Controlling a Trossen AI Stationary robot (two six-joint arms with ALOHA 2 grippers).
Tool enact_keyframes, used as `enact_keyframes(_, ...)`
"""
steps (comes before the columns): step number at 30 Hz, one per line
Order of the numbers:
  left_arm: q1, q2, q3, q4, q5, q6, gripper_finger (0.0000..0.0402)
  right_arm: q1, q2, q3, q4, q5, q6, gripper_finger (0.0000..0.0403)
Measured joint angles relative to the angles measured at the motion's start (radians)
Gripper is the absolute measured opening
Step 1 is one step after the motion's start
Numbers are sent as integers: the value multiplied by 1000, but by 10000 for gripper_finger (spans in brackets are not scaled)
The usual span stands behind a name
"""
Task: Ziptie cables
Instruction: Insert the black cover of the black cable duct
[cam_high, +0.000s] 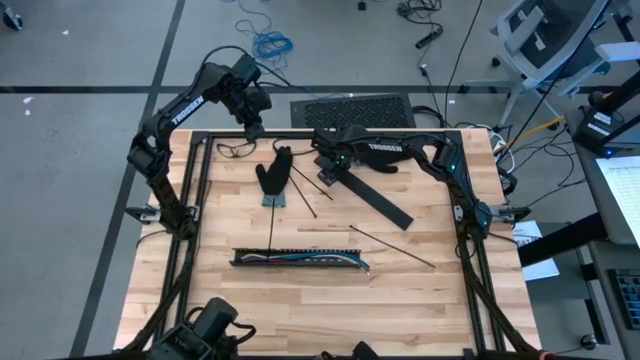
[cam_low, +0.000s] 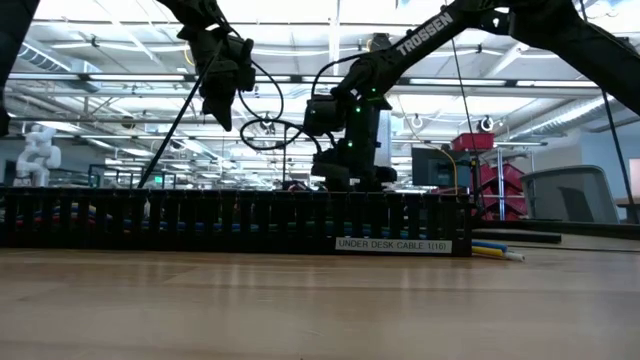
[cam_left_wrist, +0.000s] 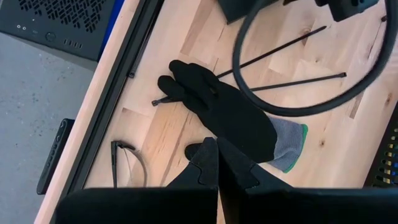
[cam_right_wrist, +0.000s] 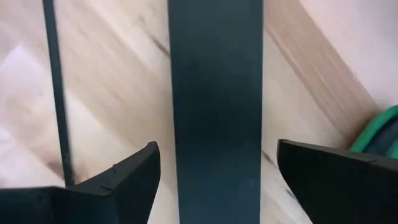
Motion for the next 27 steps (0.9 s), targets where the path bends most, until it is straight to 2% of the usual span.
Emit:
enact_keyframes(12, 0, 0, 0, 0, 0, 0, 0, -21, 32, 1, 17, -41, 45, 306)
enact_keyframes(27, 0, 0, 0, 0, 0, 0, 0, -19, 39, 5, -73, -97, -32, 306)
